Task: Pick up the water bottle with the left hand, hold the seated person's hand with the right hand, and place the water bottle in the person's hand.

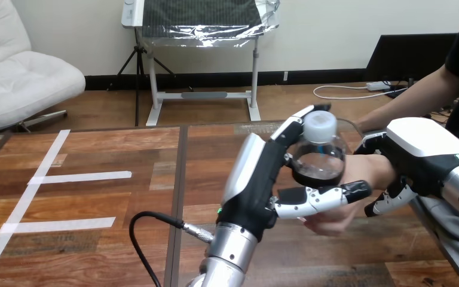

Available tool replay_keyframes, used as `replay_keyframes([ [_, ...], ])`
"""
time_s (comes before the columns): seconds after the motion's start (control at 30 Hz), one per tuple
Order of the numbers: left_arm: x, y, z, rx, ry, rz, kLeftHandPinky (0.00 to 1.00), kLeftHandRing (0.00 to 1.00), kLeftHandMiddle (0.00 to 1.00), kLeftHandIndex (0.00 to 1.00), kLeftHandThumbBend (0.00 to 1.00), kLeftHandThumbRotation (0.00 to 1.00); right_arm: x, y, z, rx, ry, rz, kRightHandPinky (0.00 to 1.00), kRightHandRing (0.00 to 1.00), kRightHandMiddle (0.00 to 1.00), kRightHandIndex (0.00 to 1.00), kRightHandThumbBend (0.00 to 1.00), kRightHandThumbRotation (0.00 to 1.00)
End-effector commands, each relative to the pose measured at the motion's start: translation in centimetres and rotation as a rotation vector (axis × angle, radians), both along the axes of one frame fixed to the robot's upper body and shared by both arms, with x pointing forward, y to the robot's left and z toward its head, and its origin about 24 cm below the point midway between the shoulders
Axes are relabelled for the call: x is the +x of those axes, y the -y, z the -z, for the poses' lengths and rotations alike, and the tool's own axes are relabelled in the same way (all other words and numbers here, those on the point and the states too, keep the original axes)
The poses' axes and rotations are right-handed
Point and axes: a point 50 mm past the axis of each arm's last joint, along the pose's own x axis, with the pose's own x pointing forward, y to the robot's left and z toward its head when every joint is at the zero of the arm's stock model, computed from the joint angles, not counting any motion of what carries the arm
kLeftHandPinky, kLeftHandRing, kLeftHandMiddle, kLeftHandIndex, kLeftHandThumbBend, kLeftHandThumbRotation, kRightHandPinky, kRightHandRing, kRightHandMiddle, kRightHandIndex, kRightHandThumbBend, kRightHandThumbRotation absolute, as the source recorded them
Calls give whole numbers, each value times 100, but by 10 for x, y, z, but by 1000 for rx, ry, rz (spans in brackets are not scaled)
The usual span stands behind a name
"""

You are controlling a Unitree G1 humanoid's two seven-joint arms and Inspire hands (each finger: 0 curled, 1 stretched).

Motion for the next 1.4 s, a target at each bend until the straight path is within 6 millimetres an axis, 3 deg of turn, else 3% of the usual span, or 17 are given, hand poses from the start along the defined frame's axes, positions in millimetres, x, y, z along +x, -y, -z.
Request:
replay_keyframes([
  [0.0, 0, 33, -53, -149, 154, 67, 100, 100, 100, 100, 94, 56, 9, 4, -25, -9, 105, 1, 70, 80, 84, 81, 88, 0],
  [1.37, 1, 32, -53, -152, 168, 44, 100, 100, 100, 100, 88, 54, 7, 3, -30, 23, 109, 1, 72, 81, 85, 81, 86, 0],
])
